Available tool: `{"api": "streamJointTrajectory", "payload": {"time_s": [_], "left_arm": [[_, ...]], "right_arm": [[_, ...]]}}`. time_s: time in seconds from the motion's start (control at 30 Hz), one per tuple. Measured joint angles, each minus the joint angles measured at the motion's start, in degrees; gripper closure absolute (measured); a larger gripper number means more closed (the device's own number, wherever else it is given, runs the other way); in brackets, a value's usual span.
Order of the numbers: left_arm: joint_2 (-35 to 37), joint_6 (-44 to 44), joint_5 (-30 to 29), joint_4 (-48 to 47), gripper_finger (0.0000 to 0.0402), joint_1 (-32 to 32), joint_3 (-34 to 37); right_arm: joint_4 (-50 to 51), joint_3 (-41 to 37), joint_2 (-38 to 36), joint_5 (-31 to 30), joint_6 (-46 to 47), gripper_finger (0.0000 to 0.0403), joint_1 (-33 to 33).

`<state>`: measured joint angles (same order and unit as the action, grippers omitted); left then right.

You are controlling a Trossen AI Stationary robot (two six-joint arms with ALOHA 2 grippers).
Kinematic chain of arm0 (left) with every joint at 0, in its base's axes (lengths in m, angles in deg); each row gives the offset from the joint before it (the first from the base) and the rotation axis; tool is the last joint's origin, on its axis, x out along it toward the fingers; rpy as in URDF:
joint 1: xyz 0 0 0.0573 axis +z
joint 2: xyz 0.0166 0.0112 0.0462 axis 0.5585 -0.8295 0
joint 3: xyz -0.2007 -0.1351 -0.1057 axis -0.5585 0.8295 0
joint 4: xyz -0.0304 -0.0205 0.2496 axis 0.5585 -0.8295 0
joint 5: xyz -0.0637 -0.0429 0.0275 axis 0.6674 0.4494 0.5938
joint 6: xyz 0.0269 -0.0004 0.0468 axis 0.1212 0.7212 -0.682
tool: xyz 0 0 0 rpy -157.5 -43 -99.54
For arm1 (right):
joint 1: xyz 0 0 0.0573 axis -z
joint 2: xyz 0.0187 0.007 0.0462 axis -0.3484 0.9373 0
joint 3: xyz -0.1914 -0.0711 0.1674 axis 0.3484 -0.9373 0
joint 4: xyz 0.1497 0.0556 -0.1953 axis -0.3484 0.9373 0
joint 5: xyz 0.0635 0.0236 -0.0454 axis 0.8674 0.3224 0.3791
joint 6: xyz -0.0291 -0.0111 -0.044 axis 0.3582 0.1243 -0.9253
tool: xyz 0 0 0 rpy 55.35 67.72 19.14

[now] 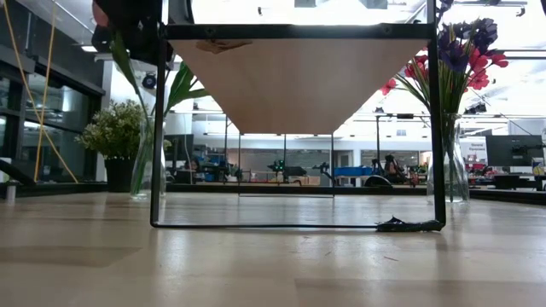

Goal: Pick and place flowers into a vace then onto a shelf
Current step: Put the red tulip into the left transparent vase, then put the pink tulip into the left transparent vase

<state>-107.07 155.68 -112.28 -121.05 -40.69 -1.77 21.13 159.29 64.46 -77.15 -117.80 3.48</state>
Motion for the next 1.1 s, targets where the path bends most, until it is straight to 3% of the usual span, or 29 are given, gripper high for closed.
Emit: {"api": "streamJointTrajectory", "payload": {"time_s": [0.27,0.5,1.0,1.1], "left_arm": [[0.00,-0.11,0.63,0.39,0.0354,0.00,0.00],[0.00,-0.11,2.02,1.38,0.0332,0.00,0.00],[0.00,-0.20,2.17,1.38,0.0196,-0.02,-1.94],[0.00,-4.63,2.17,1.29,0.0173,-0.02,-4.50]], "right_arm": [[0.25,0.00,0.00,-0.01,1.37,0.0273,0.01],[0.24,0.00,0.00,0.00,1.46,0.0273,0.00],[0.24,0.00,0.00,0.00,1.46,0.0273,0.00],[0.24,0.00,0.00,0.00,1.46,0.0273,0.00]]}}
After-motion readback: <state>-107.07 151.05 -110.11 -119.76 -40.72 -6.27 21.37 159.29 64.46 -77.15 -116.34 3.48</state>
